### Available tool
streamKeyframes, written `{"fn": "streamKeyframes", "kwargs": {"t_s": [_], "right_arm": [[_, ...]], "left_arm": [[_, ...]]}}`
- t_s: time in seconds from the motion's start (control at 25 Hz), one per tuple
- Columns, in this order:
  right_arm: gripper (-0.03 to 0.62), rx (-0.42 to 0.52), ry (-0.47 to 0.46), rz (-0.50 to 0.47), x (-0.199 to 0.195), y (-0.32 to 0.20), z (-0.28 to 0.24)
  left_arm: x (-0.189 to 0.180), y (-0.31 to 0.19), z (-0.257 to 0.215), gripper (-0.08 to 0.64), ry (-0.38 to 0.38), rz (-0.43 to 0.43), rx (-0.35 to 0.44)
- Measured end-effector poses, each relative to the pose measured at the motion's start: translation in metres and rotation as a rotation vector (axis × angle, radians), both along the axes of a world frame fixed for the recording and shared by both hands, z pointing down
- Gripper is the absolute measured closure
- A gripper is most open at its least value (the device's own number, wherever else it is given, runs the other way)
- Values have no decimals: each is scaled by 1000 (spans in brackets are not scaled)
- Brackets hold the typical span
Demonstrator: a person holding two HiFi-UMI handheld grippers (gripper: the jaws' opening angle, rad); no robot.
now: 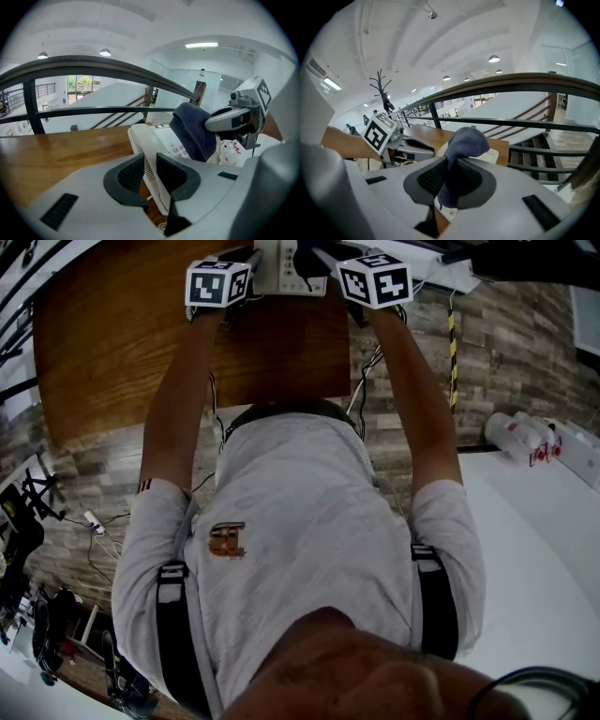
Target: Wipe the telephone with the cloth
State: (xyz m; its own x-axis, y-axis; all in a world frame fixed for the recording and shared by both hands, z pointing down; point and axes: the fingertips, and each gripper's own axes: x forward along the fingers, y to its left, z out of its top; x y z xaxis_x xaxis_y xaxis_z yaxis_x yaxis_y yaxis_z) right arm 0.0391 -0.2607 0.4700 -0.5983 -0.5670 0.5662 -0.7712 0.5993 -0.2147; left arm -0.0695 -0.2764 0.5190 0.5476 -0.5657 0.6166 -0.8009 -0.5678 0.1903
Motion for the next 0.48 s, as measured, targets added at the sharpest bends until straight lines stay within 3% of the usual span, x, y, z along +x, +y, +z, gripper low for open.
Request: {"fn": "streamKeyframes", "kwargs": {"t_s": [0.28, 0.48], "right_arm": [[522, -65, -84, -122, -59, 9, 10], [522, -100, -66, -96, -58, 5, 29]], "left_arm": [[1, 2, 2, 474, 21, -4, -19], [2, 1, 0, 474, 9, -9, -11]]}}
